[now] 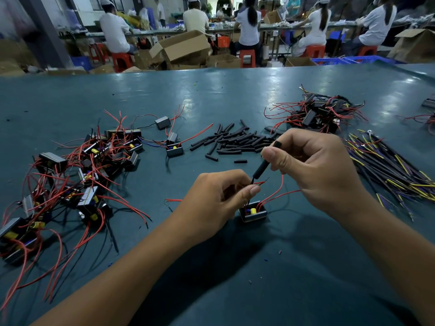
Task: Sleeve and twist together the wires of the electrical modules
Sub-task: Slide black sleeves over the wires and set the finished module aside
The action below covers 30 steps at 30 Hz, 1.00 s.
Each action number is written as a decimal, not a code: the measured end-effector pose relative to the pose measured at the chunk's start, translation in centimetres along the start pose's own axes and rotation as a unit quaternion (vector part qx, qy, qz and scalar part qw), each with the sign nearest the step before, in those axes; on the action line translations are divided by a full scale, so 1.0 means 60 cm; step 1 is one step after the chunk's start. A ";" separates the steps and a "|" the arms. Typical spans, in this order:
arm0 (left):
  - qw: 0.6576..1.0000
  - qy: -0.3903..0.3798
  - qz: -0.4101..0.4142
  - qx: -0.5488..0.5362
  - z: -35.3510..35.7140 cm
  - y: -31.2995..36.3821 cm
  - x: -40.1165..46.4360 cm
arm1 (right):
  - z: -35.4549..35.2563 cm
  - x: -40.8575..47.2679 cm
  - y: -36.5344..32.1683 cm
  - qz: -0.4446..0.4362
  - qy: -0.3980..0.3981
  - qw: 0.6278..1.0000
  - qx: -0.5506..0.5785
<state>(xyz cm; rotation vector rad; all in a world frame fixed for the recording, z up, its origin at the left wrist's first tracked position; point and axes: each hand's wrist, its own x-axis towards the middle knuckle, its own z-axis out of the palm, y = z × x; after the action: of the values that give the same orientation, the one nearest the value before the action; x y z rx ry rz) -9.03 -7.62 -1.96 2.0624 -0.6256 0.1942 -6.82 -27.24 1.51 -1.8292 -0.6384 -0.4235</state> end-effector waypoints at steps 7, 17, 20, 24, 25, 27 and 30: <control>1.000 -0.014 0.009 -0.003 0.006 -0.003 -0.001 | 0.008 -0.003 -0.002 0.009 0.016 1.000 0.013; 0.998 -0.041 -0.006 -0.037 0.003 -0.013 -0.001 | 0.006 -0.006 0.012 0.015 -0.021 0.999 -0.020; 0.998 -0.048 -0.013 -0.044 0.001 -0.019 0.000 | 0.005 -0.007 0.015 0.008 -0.036 0.999 -0.033; 0.998 -0.053 -0.014 -0.042 -0.001 -0.019 0.001 | 0.006 -0.005 0.012 0.006 -0.080 0.995 -0.055; 0.997 -0.055 -0.017 -0.042 -0.002 -0.018 0.001 | 0.004 -0.005 0.011 0.007 -0.087 0.994 -0.060; 0.996 -0.052 -0.031 -0.065 -0.006 -0.016 0.000 | -0.003 -0.002 0.009 0.004 -0.097 0.992 -0.075; 0.994 -0.042 -0.043 -0.095 -0.018 -0.012 0.000 | -0.007 -0.002 0.010 -0.001 -0.115 0.989 -0.093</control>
<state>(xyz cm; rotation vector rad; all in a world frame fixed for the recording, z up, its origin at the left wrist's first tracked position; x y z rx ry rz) -8.53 -6.43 -1.94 1.9151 -0.5821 -0.0021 -6.54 -27.79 1.11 -2.0740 -0.7797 -0.2811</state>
